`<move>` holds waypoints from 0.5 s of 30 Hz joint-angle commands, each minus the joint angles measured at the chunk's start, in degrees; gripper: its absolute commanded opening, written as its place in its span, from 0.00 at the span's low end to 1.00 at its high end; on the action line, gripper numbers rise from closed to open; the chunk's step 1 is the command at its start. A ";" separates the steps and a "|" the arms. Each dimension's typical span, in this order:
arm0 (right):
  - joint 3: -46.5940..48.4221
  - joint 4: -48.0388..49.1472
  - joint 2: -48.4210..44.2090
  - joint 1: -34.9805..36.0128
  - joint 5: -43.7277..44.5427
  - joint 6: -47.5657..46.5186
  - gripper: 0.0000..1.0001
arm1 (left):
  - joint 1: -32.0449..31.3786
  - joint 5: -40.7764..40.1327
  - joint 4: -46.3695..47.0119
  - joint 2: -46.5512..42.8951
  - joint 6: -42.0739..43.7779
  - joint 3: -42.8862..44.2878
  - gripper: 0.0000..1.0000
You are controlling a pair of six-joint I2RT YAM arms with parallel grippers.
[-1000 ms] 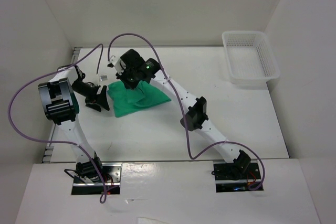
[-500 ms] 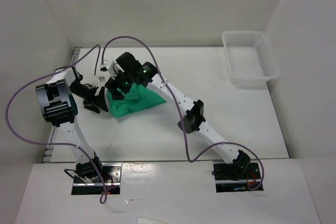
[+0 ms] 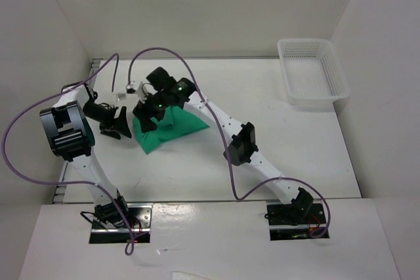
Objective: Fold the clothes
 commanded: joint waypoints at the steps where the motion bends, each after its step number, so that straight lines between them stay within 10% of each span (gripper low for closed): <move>1: -4.56 0.33 -6.01 -6.84 4.54 0.97 0.84 | -1.44 -0.31 3.63 -4.29 -3.69 0.88 0.82; 15: -35.05 0.76 -24.55 -30.30 16.31 -0.70 0.81 | -29.12 -24.30 25.61 -15.81 -17.93 -4.04 0.76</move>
